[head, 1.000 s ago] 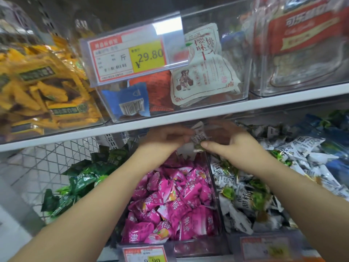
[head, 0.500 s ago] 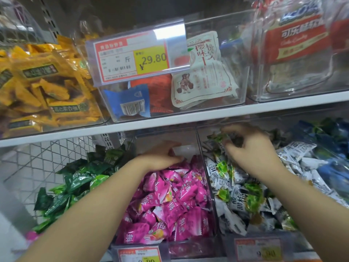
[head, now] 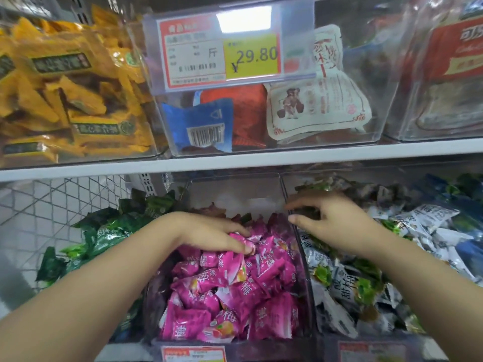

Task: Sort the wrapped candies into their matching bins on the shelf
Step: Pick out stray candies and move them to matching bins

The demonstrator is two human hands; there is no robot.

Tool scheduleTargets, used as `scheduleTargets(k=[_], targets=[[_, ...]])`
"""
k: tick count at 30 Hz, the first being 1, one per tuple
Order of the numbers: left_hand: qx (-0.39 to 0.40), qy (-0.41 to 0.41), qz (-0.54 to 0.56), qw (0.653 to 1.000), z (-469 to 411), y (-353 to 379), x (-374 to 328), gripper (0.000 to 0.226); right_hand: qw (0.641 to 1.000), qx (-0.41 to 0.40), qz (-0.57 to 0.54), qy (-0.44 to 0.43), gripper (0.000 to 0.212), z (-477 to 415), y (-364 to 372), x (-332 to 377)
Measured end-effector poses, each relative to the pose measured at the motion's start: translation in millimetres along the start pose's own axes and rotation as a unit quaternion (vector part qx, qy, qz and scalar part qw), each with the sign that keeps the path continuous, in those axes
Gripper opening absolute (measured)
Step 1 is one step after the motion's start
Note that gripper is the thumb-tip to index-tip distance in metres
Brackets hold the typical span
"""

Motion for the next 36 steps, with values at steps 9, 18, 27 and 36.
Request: scheduleTargets(k=[9, 18, 27, 36], targets=[[-0.042, 0.020, 0.019, 0.999, 11, 3, 10, 0.055, 0.993, 0.098, 0.017, -0.065, 0.029, -54, 20, 30], [-0.041, 0.042, 0.083, 0.995, 8, 5, 21, 0.061, 0.943, 0.279, 0.161, -0.077, 0.042, -140, 91, 19], [-0.048, 0.053, 0.092, 0.993, 7, 6, 22, 0.058, 0.924, 0.335, 0.163, -0.088, 0.041, -150, 132, 3], [-0.060, 0.058, 0.077, 0.994, 6, 6, 23, 0.058, 0.922, 0.358, 0.129, -0.071, 0.040, -143, 132, 5]])
Point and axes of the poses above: each hand's wrist, its own z-axis away from the middle knuckle, its own y-axis out of the palm, x = y × z, the point moved 5 cm from there along -z, towards the middle knuckle, and after that the axes turned 8 degrees about -x, right-handed, at the moved point
